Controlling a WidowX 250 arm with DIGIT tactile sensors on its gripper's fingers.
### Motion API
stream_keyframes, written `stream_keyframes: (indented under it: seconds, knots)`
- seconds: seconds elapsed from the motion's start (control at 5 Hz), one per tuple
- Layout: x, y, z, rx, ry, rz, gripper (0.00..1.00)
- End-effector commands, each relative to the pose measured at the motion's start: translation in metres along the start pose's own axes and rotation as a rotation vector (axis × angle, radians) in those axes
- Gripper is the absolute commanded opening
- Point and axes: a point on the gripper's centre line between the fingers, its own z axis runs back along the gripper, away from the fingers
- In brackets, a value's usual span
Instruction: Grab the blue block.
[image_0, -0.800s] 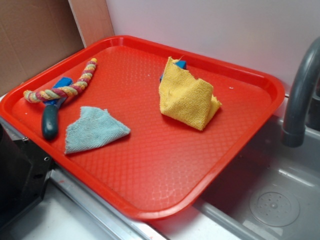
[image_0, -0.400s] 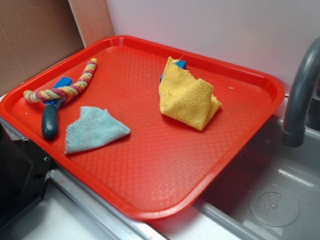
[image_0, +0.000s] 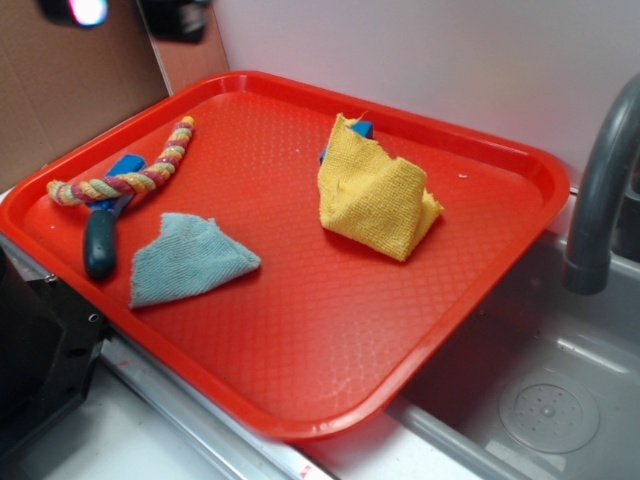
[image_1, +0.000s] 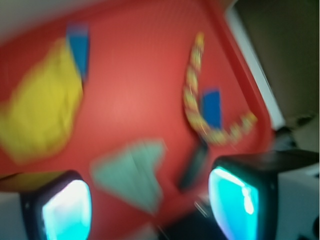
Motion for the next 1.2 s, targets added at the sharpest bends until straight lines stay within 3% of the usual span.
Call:
stream_keyframes:
  seconds: [0.0, 0.2, 0.4, 0.6, 0.8, 1.0]
  knots:
    - [0.043, -0.01, -0.009, -0.022, -0.052, 0.125, 1.0]
    - [0.043, -0.01, -0.009, -0.022, -0.052, 0.125, 1.0]
    - [0.055, -0.023, -0.047, -0.009, -0.052, 0.132, 1.0]
    - [0.077, -0.036, -0.075, -0.004, -0.101, 0.161, 1.0]
    - [0.095, -0.053, -0.101, -0.094, -0.077, 0.167, 1.0]
    - [0.099, -0.061, -0.108, -0.087, -0.086, 0.142, 1.0]
